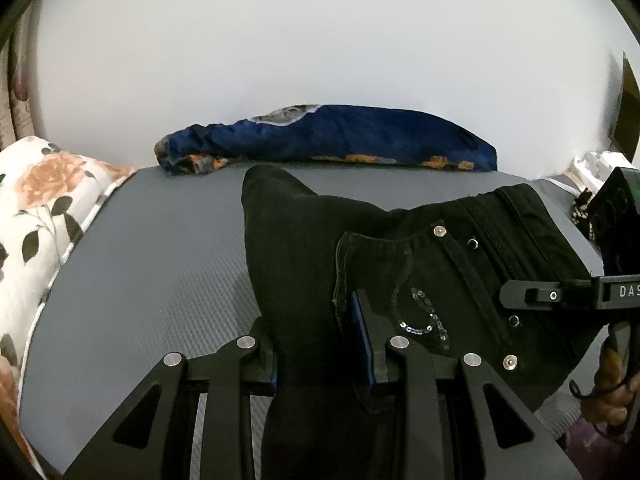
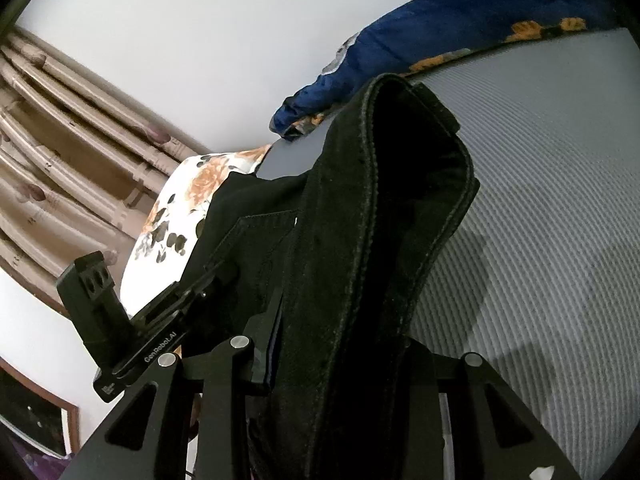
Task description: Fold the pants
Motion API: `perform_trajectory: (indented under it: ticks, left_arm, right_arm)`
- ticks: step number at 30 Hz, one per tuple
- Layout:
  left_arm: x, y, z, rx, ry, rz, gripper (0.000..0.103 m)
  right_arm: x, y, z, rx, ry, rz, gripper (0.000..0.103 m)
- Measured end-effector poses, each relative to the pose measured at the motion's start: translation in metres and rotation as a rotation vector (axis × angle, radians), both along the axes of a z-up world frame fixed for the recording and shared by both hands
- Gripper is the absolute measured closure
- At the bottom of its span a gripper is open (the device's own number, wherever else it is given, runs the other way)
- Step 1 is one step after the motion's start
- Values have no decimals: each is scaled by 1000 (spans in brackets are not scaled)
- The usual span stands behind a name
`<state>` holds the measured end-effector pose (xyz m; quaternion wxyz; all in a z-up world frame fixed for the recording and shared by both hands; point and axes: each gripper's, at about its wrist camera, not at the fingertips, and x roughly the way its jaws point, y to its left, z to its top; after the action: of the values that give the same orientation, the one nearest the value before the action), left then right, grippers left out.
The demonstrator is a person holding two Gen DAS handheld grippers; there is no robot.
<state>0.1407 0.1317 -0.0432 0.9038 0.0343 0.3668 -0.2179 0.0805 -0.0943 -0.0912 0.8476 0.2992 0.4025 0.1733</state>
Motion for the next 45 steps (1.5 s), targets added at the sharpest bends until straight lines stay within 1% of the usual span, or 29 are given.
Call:
perform_trajectory:
  ticks: [8,25,39,45]
  left_arm:
    - [28,4,0,3,-11,20,73]
    - [70,10,-5,12,-28,50,73]
    - [102,16,-11,13,-29,71,73]
    - [112,15,-12,17,-32,76,73]
  right_arm:
    - [25,5,2,-6,-11,13,73]
    - [62,8,-2,6,-8,14,73]
    - [79,10,-4,13,-12,21,73]
    - [79,11,-4,15,-12,17,73]
